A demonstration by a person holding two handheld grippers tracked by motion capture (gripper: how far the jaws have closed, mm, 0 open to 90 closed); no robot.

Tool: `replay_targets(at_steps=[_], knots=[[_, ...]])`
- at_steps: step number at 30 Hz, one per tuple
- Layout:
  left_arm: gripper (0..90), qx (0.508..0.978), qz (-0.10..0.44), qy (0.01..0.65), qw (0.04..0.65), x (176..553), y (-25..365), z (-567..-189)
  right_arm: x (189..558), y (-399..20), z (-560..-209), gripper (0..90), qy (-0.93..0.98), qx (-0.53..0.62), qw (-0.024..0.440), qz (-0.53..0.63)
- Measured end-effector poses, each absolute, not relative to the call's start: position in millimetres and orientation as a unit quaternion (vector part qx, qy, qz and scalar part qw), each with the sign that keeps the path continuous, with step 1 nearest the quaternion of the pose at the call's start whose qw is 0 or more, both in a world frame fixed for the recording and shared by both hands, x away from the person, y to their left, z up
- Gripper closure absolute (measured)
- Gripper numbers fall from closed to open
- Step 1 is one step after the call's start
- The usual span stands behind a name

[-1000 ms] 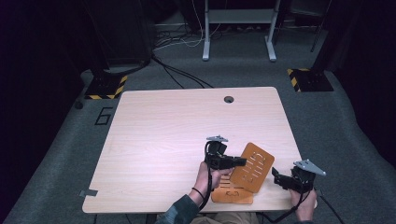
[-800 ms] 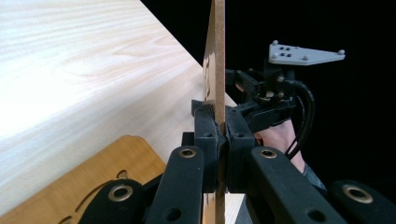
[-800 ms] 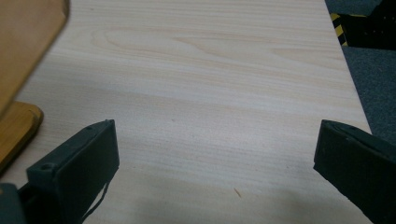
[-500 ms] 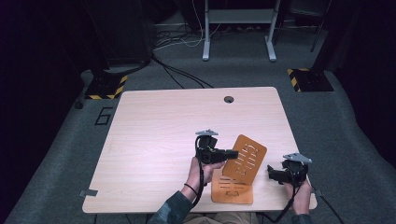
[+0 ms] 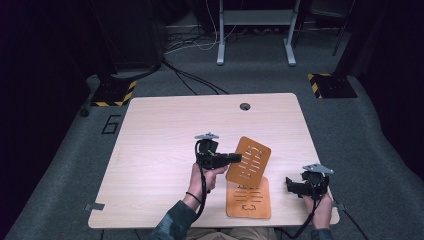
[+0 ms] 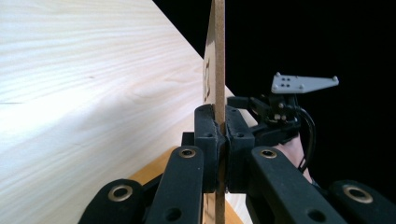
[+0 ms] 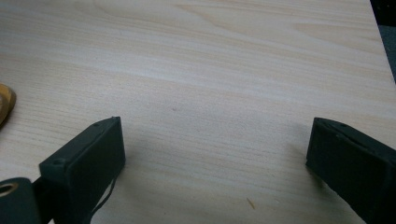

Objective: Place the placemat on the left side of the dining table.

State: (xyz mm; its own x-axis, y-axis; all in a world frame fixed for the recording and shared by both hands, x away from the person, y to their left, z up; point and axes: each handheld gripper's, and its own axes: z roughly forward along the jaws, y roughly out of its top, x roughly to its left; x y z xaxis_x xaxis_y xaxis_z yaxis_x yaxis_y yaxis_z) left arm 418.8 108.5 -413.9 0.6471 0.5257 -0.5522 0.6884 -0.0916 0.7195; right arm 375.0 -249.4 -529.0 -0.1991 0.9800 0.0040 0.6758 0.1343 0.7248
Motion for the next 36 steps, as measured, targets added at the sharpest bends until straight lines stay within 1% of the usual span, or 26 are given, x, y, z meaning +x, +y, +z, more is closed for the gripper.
replay_targets(at_steps=[11,36], knots=[[86.2,0.716,-0.054,0.437,0.543,423,145,-408,375,-249,-529,3.8,0.711,0.582,0.248,0.307],[86.2,0.695,-0.019,0.472,0.542,429,197,-401,375,-249,-529,3.8,0.711,0.581,0.248,0.307]])
